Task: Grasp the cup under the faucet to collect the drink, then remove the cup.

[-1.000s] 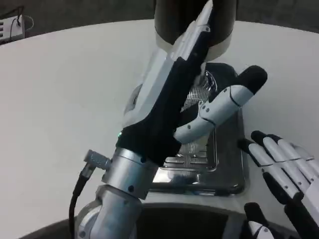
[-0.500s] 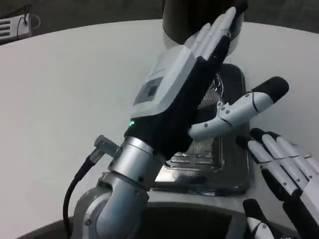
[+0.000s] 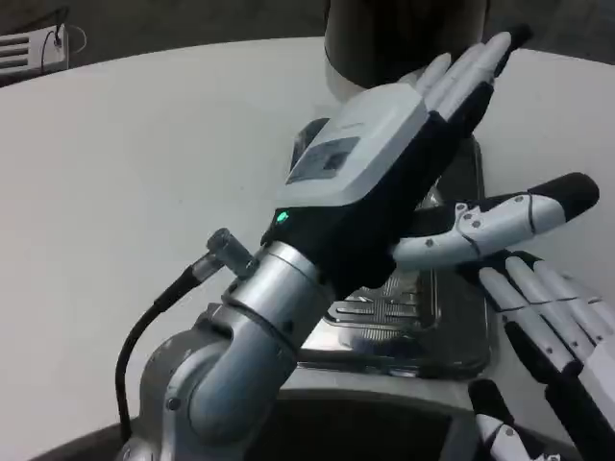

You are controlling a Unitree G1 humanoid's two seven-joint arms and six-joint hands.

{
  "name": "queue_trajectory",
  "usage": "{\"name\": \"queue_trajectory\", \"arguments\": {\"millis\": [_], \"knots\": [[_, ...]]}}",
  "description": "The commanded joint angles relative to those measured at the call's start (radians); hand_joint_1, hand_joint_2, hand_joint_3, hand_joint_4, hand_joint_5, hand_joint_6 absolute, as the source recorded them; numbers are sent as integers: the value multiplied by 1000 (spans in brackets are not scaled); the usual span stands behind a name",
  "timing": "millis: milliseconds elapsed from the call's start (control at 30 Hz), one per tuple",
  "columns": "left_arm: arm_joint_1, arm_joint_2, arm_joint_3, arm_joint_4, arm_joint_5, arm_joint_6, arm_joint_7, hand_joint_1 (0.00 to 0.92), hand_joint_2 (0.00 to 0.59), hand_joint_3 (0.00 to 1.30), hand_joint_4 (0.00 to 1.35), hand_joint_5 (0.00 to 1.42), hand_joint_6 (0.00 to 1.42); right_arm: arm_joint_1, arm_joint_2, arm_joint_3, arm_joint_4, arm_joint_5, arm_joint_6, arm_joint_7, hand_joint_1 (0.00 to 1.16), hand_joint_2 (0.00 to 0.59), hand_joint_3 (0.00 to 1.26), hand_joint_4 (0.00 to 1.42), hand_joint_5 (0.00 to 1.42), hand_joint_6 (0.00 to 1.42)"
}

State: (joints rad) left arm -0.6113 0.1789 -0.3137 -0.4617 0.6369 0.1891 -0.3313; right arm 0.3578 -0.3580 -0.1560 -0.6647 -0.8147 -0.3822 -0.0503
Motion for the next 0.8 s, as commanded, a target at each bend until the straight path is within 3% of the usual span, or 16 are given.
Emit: {"name": "queue_trajectory", "arguments": {"millis": [33, 133, 300, 367, 567, 800], "knots": [[-13, 7, -26, 2, 8, 13, -46, 0, 144, 0, 0, 0, 0, 0, 6, 9, 16, 26, 9, 12, 146, 553, 66, 20, 38, 118], [-16, 9, -27, -2, 11, 13, -48, 0, 143, 0, 0, 0, 0, -9, 11, 16, 25, 62, 28, 31, 197, 519, 54, 22, 48, 128], [-14, 13, -25, -4, 12, 15, -49, 0, 143, 0, 0, 0, 0, -62, 41, 23, 60, 271, 147, 126, 344, 433, 27, 22, 49, 128], [-12, 13, -25, -5, 11, 15, -48, 0, 143, 0, 0, 0, 0, -87, 47, 24, 69, 315, 186, 148, 370, 414, 26, 22, 37, 128], [-9, 16, -23, -11, 17, 14, -43, 0, 142, 0, 0, 0, 0, -149, 57, 50, 99, 370, 260, 173, 429, 348, 5, 13, 37, 132], [0, 22, -17, -25, 27, 11, -33, 0, 142, 0, 0, 0, 0, -212, 61, 80, 135, 363, 302, 159, 503, 298, 0, 1, 26, 128]]}}
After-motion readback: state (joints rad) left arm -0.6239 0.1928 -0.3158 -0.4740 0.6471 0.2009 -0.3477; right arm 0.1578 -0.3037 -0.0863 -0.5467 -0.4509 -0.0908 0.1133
